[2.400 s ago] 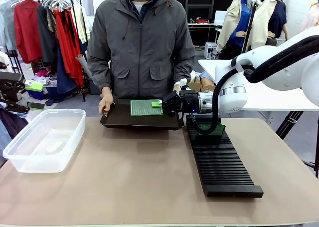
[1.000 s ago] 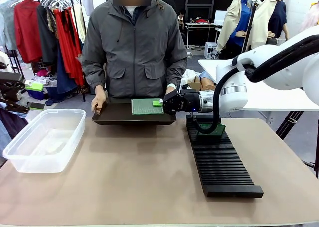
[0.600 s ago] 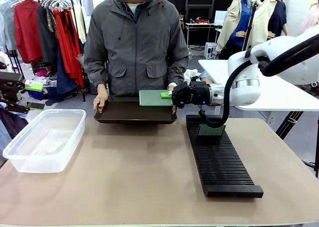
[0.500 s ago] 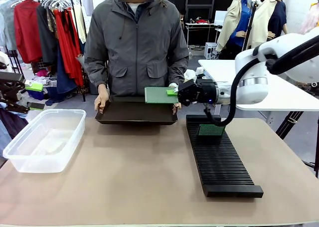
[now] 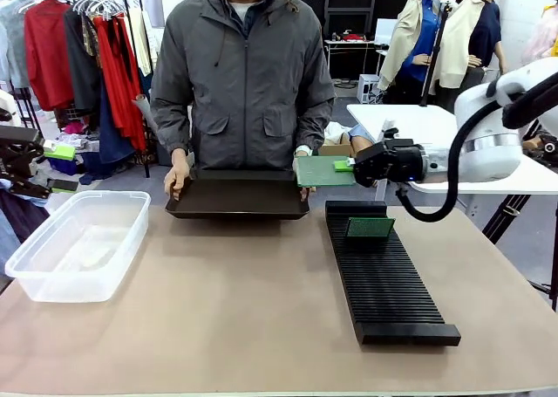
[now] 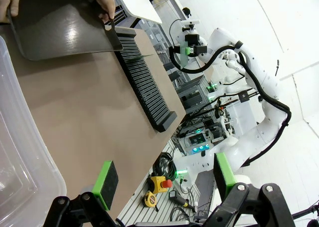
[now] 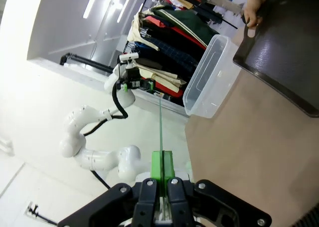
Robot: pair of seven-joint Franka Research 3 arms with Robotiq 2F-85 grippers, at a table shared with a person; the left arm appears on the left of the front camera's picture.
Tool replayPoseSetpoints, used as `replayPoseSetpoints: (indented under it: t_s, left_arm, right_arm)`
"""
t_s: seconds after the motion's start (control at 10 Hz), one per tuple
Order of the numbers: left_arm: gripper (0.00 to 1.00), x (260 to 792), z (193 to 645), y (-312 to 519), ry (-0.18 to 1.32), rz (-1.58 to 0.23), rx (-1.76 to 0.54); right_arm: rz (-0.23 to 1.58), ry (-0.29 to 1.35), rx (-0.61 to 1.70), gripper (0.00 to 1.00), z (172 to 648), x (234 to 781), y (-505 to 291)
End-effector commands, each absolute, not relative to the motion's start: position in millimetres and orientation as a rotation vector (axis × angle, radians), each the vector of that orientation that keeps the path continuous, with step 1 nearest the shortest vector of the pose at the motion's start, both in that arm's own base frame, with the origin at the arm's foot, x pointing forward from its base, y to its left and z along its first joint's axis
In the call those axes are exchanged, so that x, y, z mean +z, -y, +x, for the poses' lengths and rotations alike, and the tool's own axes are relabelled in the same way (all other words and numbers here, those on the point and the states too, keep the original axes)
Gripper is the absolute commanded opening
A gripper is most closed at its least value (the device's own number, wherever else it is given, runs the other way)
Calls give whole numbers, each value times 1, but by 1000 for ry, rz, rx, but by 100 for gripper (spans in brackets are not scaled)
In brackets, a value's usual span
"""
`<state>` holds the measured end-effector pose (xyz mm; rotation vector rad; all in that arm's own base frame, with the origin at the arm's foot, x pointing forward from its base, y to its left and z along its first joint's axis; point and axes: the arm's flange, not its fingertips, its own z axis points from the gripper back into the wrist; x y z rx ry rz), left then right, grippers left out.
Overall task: Sort PCBs into racks and boxes based on the side picked up.
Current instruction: If the short side of the Blank PCB is picked up, insert it into the PCB Rack ; if the long side is picked up, place it in the Organizing box.
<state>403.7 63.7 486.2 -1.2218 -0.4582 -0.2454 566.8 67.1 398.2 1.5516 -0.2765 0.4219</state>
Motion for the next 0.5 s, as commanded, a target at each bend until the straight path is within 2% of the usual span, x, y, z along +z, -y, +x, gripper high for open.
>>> replayPoseSetpoints:
  t_s: [0.0,0.4]
  left_arm:
    - [100,488,402,-64,452,-1222,-247]
    - [100,488,402,-64,452,-1222,-247]
  right_arm:
    - [1546,334,522,0,550,407,-43]
    - [1434,454,697,0,527,390,5]
